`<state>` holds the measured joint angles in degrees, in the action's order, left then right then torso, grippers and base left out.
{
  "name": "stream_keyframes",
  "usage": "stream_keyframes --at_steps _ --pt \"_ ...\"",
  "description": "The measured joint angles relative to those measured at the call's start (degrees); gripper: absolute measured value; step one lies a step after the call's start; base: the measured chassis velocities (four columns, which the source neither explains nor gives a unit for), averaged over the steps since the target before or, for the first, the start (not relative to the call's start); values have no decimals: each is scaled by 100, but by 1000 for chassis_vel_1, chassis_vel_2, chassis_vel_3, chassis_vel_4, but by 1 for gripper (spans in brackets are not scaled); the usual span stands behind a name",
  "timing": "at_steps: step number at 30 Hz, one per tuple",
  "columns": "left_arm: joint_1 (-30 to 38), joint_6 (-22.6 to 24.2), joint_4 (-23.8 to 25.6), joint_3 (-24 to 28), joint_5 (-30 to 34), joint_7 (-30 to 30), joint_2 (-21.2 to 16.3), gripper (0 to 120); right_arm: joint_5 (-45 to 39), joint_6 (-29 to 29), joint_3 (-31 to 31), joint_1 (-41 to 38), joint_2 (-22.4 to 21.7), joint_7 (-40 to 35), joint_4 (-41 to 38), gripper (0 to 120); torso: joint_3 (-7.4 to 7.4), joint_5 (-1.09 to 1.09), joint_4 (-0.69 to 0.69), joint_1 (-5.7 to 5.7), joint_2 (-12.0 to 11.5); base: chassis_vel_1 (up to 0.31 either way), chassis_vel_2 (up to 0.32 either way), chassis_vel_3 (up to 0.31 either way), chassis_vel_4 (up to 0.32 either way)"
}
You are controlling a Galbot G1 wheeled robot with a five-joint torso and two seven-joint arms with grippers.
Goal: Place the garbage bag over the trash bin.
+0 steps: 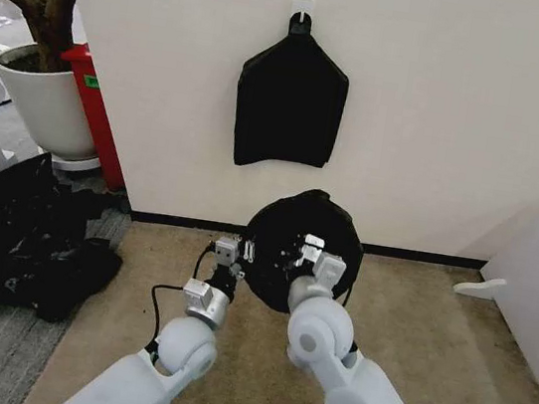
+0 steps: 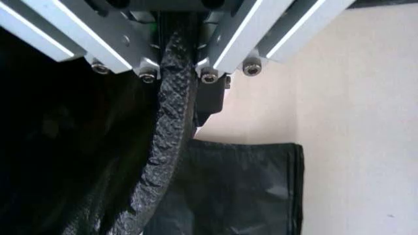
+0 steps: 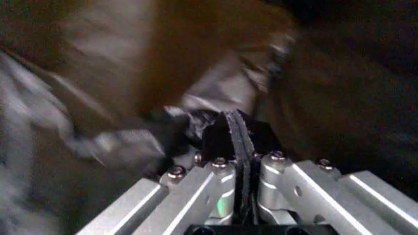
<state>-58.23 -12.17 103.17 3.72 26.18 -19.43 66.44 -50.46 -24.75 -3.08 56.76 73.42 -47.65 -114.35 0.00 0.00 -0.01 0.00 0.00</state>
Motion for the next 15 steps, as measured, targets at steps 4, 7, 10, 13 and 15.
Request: stream_keyframes --at_steps 4,7,10,13,15 --pt "32 27 8 -54 93 -10 10 1 38 -26 87 164 -77 105 4 0 0 0 1 0 0 0 0 0 0" --pt "79 82 49 -85 194 -24 13 1 35 -48 105 284 -110 180 64 0 0 0 0 0 0 0 0 0 0" --pt "123 119 85 -95 247 -36 -6 1 26 -52 23 291 -79 209 48 0 0 0 1 0 0 0 0 0 0" --pt "143 124 85 -105 255 -49 -7 1 29 -82 -14 253 -56 221 11 0 0 0 2 0 0 0 0 0 0" --pt "146 124 71 -109 256 -47 1 1 27 -90 -46 185 -62 223 -65 8 0 0 2 0 0 0 0 0 0"
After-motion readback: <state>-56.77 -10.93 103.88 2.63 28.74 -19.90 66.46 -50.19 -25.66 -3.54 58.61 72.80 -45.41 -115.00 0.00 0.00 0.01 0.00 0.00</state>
